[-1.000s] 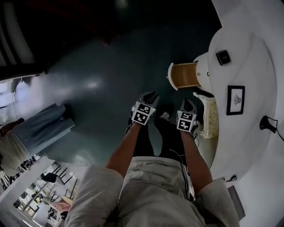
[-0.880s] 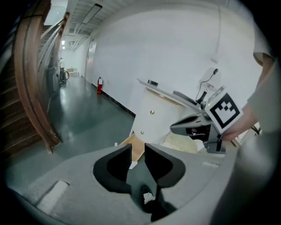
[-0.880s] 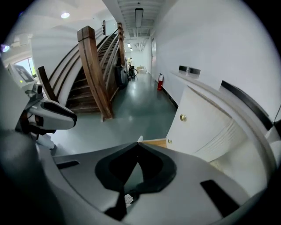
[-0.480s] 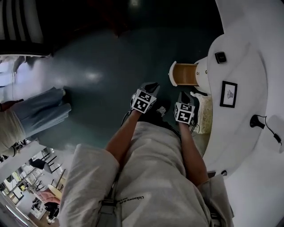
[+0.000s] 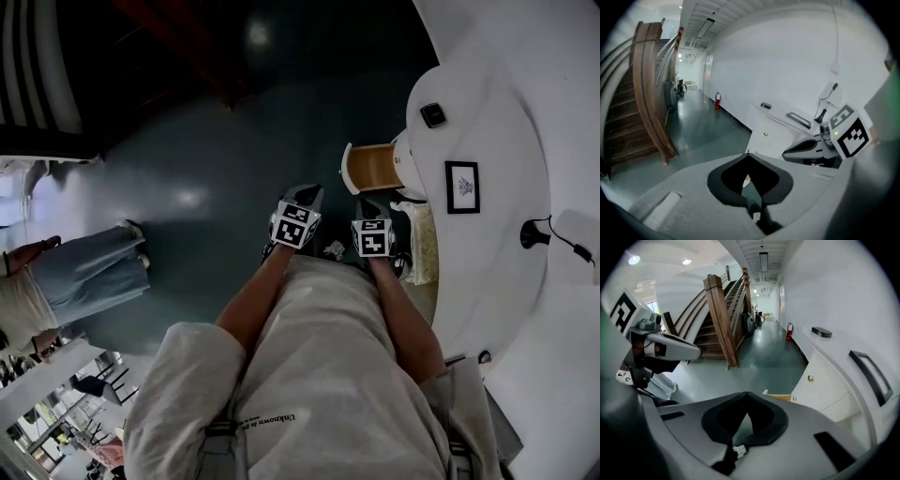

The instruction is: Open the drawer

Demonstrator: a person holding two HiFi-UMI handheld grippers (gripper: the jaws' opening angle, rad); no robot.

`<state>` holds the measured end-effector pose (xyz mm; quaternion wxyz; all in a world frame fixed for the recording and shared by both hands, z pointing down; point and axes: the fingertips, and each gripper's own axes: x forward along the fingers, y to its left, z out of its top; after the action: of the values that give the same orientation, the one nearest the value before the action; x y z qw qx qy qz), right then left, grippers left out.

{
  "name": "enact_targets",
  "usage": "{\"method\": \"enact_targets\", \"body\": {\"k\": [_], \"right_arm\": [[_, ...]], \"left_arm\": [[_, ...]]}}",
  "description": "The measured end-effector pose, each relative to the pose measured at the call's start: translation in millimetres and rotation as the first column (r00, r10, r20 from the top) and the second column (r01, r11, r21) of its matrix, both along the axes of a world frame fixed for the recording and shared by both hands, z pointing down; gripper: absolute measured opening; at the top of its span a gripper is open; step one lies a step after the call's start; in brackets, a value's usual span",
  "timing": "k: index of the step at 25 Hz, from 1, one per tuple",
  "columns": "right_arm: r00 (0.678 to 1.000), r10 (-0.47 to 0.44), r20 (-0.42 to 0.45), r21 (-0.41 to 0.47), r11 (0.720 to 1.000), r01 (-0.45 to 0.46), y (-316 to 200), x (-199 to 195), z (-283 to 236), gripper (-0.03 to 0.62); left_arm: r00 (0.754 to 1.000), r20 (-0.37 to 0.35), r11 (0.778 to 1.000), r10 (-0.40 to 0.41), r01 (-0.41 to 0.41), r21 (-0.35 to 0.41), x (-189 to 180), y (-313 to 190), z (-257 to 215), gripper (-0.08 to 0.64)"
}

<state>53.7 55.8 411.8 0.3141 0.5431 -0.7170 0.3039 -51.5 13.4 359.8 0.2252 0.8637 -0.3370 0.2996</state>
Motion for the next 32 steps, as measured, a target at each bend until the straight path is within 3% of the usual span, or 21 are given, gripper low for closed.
{"method": "enact_targets", "body": {"k": [3, 7, 10, 14, 22, 32], "right_arm": [[0.998, -0.044, -0.052, -0.019, 0.999, 0.044, 4, 4, 0, 0.015], [0.991, -0.089, -0.096, -0.051, 0.995, 0.085, 20, 5, 9, 0.015], [0.994, -0.051, -0.095, -0.041, 0.998, 0.047, 20, 17, 8, 0.015], [0.999, 0.053, -0.009, -0.042, 0.998, -0.053, 27, 31, 11, 0.015], [0.989, 0.150, 0.010, -0.043, 0.988, -0.149, 40, 59, 18, 0.015], [0.980, 0.196, 0.023, -0.028, 0.980, -0.196, 57, 73, 13, 0.015]], "left_arm": [[0.997, 0.038, 0.997, 0.072, -0.071, -0.004, -4, -3, 13, 0.011], [0.999, -0.050, 0.999, 0.000, -0.002, -0.043, -10, -4, 10, 0.011], [0.997, -0.075, 0.997, -0.008, 0.002, -0.077, -7, 4, 16, 0.011], [0.998, -0.059, 0.996, 0.004, -0.009, -0.091, -6, 15, 21, 0.011], [0.998, -0.032, 0.998, -0.052, 0.053, 0.031, -8, 11, -1, 0.011], [1.000, -0.001, 0.999, -0.028, 0.028, 0.022, 3, 27, 4, 0.011]]}}
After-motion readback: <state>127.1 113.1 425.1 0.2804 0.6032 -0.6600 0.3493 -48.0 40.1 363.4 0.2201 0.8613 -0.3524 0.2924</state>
